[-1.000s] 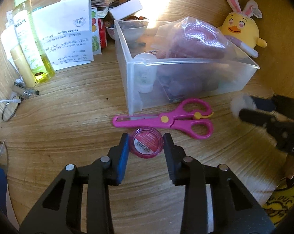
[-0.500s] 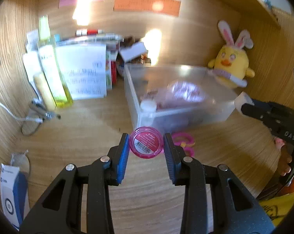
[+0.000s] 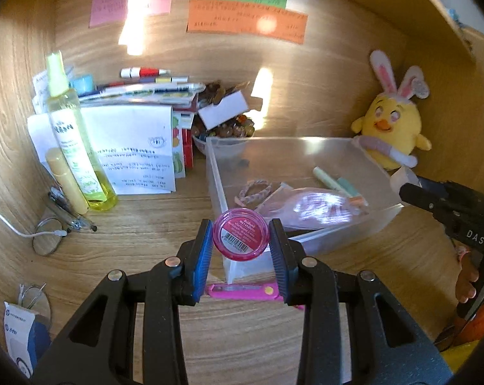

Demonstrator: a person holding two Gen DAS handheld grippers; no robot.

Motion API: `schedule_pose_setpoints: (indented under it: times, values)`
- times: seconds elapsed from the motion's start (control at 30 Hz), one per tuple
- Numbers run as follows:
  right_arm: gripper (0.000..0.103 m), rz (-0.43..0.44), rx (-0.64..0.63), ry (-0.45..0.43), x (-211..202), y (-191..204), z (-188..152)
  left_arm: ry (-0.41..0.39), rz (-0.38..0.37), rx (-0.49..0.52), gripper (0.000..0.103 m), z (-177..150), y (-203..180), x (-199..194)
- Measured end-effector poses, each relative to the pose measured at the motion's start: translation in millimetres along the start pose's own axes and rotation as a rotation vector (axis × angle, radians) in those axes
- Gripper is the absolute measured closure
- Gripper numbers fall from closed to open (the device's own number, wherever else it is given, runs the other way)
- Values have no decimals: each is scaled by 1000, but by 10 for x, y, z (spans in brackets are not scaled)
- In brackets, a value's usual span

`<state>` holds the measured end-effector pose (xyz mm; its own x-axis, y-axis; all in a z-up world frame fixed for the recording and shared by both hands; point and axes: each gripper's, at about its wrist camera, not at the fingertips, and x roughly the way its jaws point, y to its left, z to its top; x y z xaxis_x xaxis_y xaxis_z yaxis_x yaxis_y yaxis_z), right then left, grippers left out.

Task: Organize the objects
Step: 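Drop the jar into the box with the left tool while the right tool drops the tape in, then grasp the pink scissors by the handles with the right tool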

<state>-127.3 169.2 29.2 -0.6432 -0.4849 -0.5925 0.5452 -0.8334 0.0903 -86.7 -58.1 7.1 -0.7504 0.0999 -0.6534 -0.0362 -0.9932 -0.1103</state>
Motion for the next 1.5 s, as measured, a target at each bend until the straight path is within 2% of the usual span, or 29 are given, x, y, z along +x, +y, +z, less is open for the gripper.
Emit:
schedule_pose_setpoints:
  times: [0.4,0.47,0.53,0.63,0.7,0.77,0.83,0.97,1.03,1.13,1.3,1.43,1.5]
  values:
    - [68,-17,47,99,504,-222,-12,20,-6,45,68,77,-150,244]
    - [68,-19,44,109,525,-220,-29,23,-13,45,67,89,-153,252]
    - [68,-4,37,119,527,-211,-37,26,-26,38,60,93,-141,248]
    - [63,18,30,115,464,-180,-36,27,-37,33,59,77,-121,215]
    - [58,26,16,95,372,-134,-33,21,-37,33,59,63,-113,174]
    - [58,37,5,83,304,-84,-30,11,-38,36,57,43,-108,111]
    - [58,56,-16,71,211,-1,-36,-5,-29,41,50,4,-101,29]
    - [57,99,-63,66,85,202,-87,-20,-11,51,46,-100,-66,-93]
    - [55,132,-85,75,58,322,-152,-17,-3,53,39,-158,-36,-115]
    - [50,184,-93,117,144,462,-281,11,22,46,36,-242,40,-75]
    - [50,179,-115,226,487,656,-466,82,3,-14,36,-383,229,32]
    - [50,150,-169,231,627,797,-472,105,2,-31,36,-479,298,75]
    - [55,156,-188,232,692,859,-458,116,-2,-40,36,-521,316,104]
